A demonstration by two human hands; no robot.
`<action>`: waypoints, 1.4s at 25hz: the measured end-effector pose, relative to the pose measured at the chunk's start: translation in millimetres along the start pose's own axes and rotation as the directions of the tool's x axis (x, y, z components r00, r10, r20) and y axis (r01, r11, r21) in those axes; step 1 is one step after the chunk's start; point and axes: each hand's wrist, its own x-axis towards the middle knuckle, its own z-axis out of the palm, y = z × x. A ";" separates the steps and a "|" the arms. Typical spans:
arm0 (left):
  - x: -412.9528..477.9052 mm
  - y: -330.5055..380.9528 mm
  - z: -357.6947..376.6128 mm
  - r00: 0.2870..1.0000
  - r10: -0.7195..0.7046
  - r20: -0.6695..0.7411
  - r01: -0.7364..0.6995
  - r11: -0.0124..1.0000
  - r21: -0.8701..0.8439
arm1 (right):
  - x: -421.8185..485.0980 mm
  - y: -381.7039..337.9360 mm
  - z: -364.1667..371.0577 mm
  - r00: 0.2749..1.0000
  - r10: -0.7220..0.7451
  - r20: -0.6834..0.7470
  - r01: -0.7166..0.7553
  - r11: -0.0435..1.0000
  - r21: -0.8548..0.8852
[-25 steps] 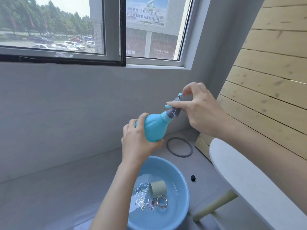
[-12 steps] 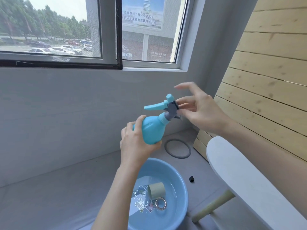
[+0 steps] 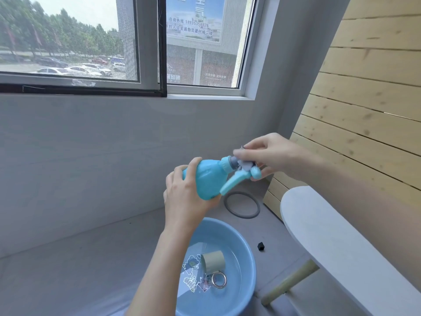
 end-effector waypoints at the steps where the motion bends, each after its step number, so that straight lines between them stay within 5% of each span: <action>1: -0.7 0.3 0.1 1.000 -0.004 0.010 0.004 1.000 0.013 | -0.9 1.2 -1.3 0.996 -0.093 -0.009 0.092 0.991 -0.100; 4: -0.7 -0.5 -0.7 0.999 -0.040 0.024 0.041 0.999 -0.019 | -3.8 5.1 -2.4 0.900 -0.436 -0.008 0.387 0.805 -0.449; 6: 0.1 -2.5 -0.8 0.997 -0.068 0.029 0.069 0.996 -0.056 | -9.0 8.0 -2.6 0.841 -0.541 -0.009 0.468 0.735 -0.492; 16: -2.9 -8.9 7.6 0.954 -0.271 0.126 0.288 0.945 -0.153 | -32.5 36.2 -41.7 0.831 -0.465 -0.305 0.343 0.860 -0.377; 26: -9.1 13.7 25.1 0.908 -0.293 0.299 0.382 0.874 -0.301 | -59.6 85.0 -66.2 0.887 -0.236 -0.398 0.246 0.969 -0.026; 31: -15.4 24.3 43.8 0.862 -0.278 0.423 0.446 0.813 -0.375 | -66.7 148.8 -77.0 0.882 0.062 -0.467 0.076 0.960 0.271; 35: -21.6 39.2 62.6 0.843 -0.224 0.489 0.422 0.839 -0.343 | -66.7 214.4 -64.2 0.805 0.380 -0.455 -0.051 0.809 0.585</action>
